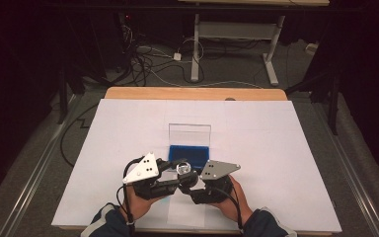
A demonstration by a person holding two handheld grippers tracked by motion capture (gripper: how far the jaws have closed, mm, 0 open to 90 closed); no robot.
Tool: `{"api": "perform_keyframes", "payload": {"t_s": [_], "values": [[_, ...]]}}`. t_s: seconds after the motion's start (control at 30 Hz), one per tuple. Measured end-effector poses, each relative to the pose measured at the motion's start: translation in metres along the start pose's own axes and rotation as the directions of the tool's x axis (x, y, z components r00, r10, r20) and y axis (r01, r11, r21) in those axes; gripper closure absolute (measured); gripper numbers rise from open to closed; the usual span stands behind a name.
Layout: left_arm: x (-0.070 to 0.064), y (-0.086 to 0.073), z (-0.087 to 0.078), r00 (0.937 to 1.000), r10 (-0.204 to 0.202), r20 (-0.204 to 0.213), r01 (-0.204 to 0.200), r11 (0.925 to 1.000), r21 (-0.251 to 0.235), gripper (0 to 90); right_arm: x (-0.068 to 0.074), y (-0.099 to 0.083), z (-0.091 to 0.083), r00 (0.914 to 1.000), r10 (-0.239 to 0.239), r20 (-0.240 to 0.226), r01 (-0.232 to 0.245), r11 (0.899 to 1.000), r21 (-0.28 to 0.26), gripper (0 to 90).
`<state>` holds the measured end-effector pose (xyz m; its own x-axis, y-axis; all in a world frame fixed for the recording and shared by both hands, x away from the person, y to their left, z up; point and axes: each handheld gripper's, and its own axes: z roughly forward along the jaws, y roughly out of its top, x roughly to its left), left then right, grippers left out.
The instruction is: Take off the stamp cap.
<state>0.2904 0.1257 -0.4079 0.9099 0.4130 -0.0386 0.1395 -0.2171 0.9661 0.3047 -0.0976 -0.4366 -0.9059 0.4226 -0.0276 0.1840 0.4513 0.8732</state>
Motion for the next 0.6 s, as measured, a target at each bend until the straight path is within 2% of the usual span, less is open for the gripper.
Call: {"api": "perform_keyframes", "payload": {"t_s": [0.2,0.47,0.6], "values": [[0.0029,-0.0007,-0.0025,0.9998,-0.017,0.012,0.017,0.9997,-0.016,54.2,0.0002,0.001,-0.0007,1.0,0.006,-0.002,-0.006,1.0,-0.006,39.2],[0.0013,0.0001,-0.0014,1.0,-0.002,0.001,0.002,1.0,0.0,54.3,-0.001,0.0005,-0.0008,0.9996,0.017,-0.021,-0.017,1.0,0.002,39.3],[0.0014,0.0004,-0.002,1.0,0.002,-0.005,-0.002,1.0,0.005,54.2,-0.0007,0.0,-0.0001,0.9997,0.019,-0.017,-0.019,1.0,0.006,39.5]]}}
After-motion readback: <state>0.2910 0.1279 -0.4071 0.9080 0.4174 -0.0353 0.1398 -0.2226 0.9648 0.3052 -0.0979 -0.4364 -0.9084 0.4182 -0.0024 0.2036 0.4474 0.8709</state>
